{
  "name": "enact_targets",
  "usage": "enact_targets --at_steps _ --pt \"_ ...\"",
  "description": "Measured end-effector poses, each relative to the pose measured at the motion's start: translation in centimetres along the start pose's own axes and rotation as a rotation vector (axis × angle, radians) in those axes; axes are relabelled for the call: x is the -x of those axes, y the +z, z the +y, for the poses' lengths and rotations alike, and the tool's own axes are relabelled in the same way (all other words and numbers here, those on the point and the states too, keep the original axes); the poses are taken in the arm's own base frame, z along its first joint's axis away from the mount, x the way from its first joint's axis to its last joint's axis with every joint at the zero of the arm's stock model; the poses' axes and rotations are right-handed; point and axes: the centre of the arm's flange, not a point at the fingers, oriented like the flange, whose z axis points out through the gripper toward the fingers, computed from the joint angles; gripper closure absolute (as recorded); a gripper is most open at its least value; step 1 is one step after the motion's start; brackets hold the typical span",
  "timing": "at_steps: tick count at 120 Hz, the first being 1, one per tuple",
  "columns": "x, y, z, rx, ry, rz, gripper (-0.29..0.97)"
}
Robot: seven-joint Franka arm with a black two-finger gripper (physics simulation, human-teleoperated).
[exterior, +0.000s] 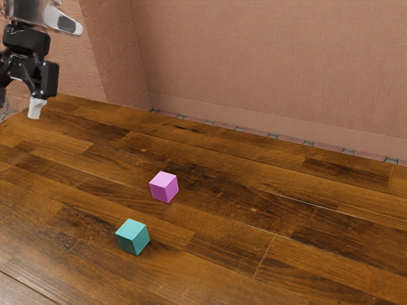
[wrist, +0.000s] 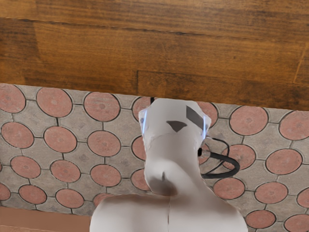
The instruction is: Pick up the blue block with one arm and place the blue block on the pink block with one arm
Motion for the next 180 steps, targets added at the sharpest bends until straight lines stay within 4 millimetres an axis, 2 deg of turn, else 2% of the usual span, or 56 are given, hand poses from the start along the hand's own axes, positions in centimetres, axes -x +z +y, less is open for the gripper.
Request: enact_targets --at_steps 5,12,26,32,38,45,50,64,83,95,115,143,180 --pt "-2.3 0.1 1.0 -0.011 0.005 0.094 0.00" --pt "-4.5 -0.6 2.2 -0.016 0.014 0.214 0.00" --pt "-6.9 -1.9 3.2 0.000 0.008 0.380 0.00" --pt "-8.1 -1.1 3.9 0.002 0.002 0.399 0.00" --pt "-9.4 1.3 5.0 -0.001 0.003 0.396 0.00" --pt "-9.9 4.5 5.7 -0.004 0.001 0.408 0.00" --pt "-10.5 6.4 5.6 -0.001 -0.009 0.419 0.00" --pt "-14.1 13.3 5.4 0.009 -0.033 0.399 0.00" --pt "-17.4 19.7 6.1 0.028 -0.051 0.441 0.00" --pt "-18.1 22.9 7.1 0.044 -0.053 0.480 0.00" --pt "-17.9 26.7 7.9 0.067 -0.064 0.551 0.00" --pt "-17.8 28.1 9.0 0.074 -0.055 0.612 0.00" --pt "-17.9 29.3 9.2 0.063 -0.041 0.616 0.00"
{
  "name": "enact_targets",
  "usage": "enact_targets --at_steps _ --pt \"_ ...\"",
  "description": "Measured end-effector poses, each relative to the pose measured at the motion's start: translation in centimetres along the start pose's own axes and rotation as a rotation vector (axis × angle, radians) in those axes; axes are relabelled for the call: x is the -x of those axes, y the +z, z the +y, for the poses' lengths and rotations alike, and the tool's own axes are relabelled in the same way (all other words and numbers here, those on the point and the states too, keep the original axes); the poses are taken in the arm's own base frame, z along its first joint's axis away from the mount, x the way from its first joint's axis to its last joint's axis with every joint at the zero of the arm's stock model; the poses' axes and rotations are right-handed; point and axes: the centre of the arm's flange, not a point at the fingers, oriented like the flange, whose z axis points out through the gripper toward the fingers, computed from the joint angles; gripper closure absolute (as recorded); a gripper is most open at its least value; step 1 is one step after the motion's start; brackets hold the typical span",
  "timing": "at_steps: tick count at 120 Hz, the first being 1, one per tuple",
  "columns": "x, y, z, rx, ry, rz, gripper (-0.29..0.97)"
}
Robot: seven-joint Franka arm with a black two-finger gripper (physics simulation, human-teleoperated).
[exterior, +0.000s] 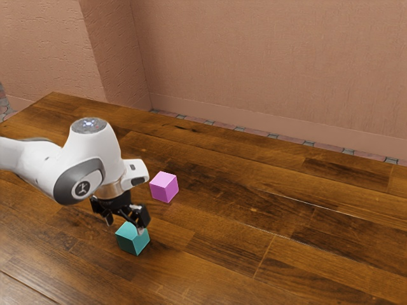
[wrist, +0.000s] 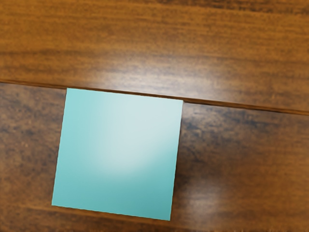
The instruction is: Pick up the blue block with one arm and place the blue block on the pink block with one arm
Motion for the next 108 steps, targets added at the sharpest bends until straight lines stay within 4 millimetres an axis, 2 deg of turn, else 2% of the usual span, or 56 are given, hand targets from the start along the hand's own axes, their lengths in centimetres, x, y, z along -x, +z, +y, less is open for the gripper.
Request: enact_targets --at_steps 53,81,108 --pt "-0.1 0.3 0.5 -0.033 0.130 0.024 0.00" --pt "-0.2 2.5 0.6 -0.018 0.149 -0.014 0.00" --pt "-0.8 2.8 -0.5 -0.012 0.150 -0.004 0.00"
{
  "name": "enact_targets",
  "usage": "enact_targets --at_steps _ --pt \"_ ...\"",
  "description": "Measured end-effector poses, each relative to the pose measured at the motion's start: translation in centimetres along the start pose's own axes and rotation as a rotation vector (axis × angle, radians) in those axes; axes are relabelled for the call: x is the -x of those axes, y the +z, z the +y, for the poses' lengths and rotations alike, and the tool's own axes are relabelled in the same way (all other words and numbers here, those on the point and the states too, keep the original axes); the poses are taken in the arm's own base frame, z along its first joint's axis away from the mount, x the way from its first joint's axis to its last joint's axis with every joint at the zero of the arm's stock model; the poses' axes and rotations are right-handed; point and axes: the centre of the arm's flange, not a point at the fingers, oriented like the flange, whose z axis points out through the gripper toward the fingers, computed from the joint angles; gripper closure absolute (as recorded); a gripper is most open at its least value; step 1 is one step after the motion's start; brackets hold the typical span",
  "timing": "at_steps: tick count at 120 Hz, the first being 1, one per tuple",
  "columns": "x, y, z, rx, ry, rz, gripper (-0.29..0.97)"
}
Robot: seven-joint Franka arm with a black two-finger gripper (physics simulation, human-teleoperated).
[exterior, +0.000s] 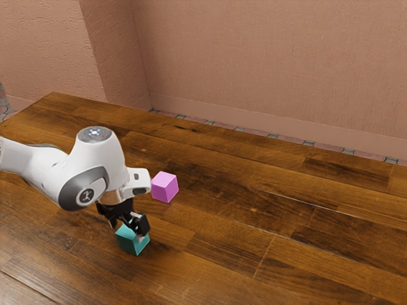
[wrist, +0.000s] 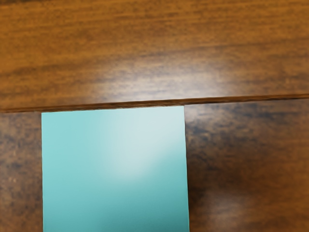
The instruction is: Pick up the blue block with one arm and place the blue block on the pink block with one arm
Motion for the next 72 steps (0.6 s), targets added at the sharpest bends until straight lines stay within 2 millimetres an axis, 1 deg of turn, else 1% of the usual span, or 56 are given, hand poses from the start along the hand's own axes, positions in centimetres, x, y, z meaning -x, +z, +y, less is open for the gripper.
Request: enact_targets --at_steps 20,38,54,64,72 --pt "-0.2 0.5 0.0 0.003 0.016 0.003 0.00" --pt "-0.9 0.8 -0.4 0.005 0.025 0.010 0.00" --pt "-1.0 1.8 -1.1 0.009 0.023 0.001 0.00" --pt "-1.1 2.4 -1.1 0.012 0.028 0.001 0.00" --pt "-1.4 2.4 -1.0 0.013 0.035 0.010 0.00"
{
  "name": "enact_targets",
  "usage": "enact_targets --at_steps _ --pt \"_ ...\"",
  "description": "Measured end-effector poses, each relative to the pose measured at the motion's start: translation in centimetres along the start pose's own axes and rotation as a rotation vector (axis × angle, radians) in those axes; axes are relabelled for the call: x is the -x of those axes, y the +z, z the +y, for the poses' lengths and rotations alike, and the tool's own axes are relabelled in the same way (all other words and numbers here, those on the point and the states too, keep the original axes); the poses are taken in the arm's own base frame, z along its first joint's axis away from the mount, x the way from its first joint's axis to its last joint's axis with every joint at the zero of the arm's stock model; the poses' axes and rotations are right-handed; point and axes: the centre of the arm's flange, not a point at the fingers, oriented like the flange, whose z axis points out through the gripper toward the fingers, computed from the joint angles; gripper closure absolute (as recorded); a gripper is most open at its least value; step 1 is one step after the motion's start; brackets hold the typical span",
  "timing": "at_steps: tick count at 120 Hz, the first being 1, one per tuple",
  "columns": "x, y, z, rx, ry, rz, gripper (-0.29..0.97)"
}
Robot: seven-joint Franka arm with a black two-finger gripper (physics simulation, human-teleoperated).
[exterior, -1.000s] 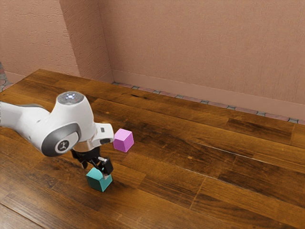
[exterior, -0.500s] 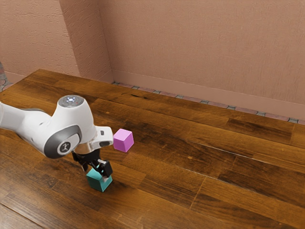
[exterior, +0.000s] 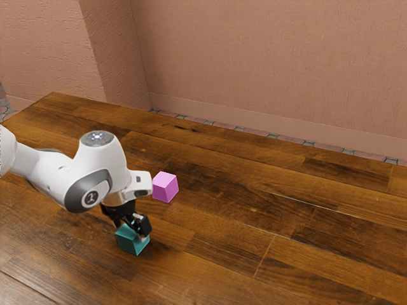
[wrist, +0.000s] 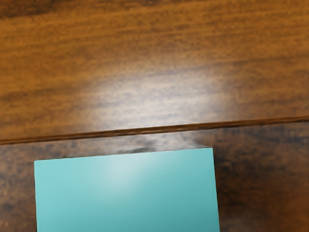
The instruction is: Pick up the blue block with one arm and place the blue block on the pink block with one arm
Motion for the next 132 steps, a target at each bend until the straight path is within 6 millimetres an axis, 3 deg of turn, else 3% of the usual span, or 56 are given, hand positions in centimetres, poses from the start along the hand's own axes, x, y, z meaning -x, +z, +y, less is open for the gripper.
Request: enact_targets --at_steps 87,132 --pt "0.1 1.4 0.7 0.004 0.040 -0.015 0.00" --pt "0.2 2.8 -0.9 0.007 0.007 -0.033 0.00"
